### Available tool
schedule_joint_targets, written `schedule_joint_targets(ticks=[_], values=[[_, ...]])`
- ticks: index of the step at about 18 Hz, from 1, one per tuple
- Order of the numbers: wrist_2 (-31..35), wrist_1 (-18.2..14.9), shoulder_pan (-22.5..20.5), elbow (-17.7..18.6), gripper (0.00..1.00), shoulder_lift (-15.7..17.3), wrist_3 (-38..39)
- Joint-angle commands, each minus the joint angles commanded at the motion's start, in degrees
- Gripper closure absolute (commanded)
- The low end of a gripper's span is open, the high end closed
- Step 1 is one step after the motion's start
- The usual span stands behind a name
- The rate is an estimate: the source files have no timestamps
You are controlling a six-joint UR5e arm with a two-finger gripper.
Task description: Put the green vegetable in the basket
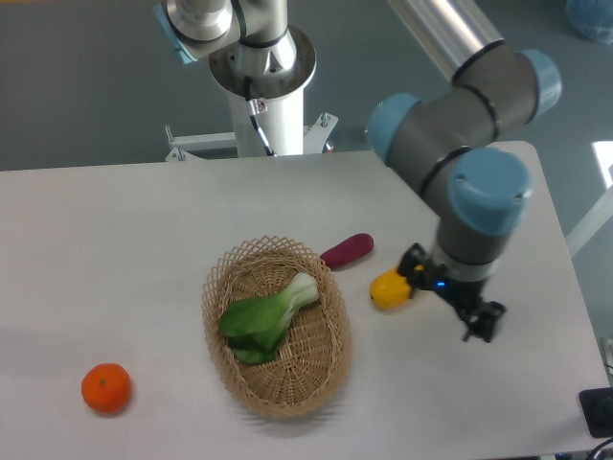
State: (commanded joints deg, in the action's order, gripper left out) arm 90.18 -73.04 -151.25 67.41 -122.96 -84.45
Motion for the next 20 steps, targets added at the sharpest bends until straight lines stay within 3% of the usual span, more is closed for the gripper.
schedule_joint_targets(ticks=[6, 20], values=[[-0.27, -0.18, -3.09, -0.97, 0.00, -1.49, -3.35], [-1.06, 0.53, -3.00, 1.14, 0.00, -1.32, -4.23]])
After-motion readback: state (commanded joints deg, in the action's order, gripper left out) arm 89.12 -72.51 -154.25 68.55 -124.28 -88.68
